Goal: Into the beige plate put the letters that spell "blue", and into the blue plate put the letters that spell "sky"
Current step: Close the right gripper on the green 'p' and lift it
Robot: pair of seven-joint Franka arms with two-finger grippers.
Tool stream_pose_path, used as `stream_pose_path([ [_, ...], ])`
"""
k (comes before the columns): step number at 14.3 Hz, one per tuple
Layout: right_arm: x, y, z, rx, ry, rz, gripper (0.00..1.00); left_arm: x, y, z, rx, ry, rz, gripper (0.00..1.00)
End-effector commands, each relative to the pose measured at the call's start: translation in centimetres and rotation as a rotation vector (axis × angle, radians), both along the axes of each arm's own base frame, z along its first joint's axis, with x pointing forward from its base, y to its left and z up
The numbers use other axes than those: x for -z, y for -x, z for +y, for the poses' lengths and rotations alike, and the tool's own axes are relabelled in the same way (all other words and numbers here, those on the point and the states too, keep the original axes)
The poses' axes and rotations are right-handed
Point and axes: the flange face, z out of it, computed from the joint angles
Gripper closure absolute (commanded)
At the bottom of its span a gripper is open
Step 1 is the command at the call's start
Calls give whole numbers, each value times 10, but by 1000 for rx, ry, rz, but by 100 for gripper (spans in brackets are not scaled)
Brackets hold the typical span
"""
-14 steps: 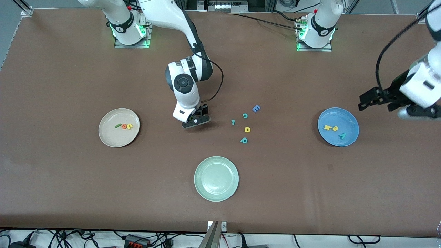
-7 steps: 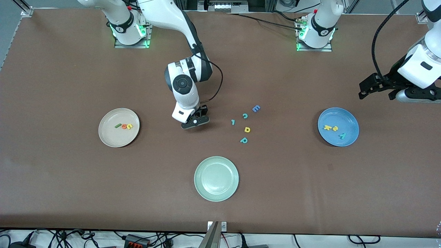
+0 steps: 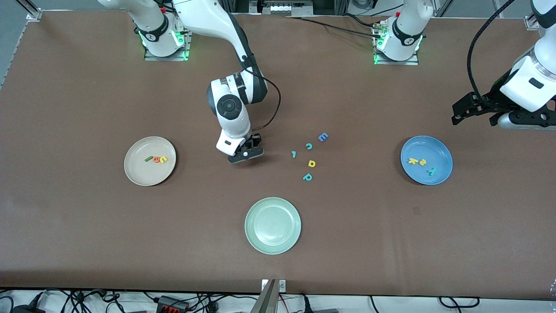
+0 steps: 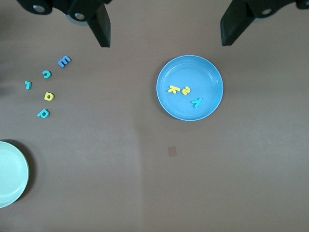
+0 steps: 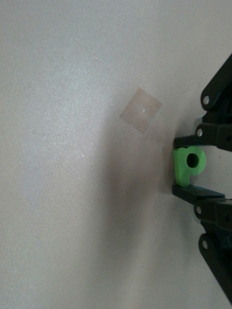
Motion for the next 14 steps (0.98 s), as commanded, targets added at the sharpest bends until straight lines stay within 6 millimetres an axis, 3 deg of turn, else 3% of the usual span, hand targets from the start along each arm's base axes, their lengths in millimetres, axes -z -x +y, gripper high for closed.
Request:
stream_pose_path([
  [1, 10, -3, -4, 3, -5, 16, 67, -6, 2, -4, 6, -23, -2, 0],
  [4, -7, -11, -8, 28, -18, -5, 67, -7, 2, -5, 8, -23, -4, 0],
  [6, -29, -32, -37, 75, 2, 0, 67, -7, 2, -4, 6, -23, -4, 0],
  [10, -66, -73, -127, 198, 66, 21, 70, -7, 2, -6, 9, -23, -4, 0],
  [12, -67, -83, -171, 222, 88, 40, 73, -7, 2, -6, 9, -23, -4, 0],
  [14, -59, -92, -229, 214, 94, 84, 73, -7, 2, -6, 9, -23, -5, 0],
])
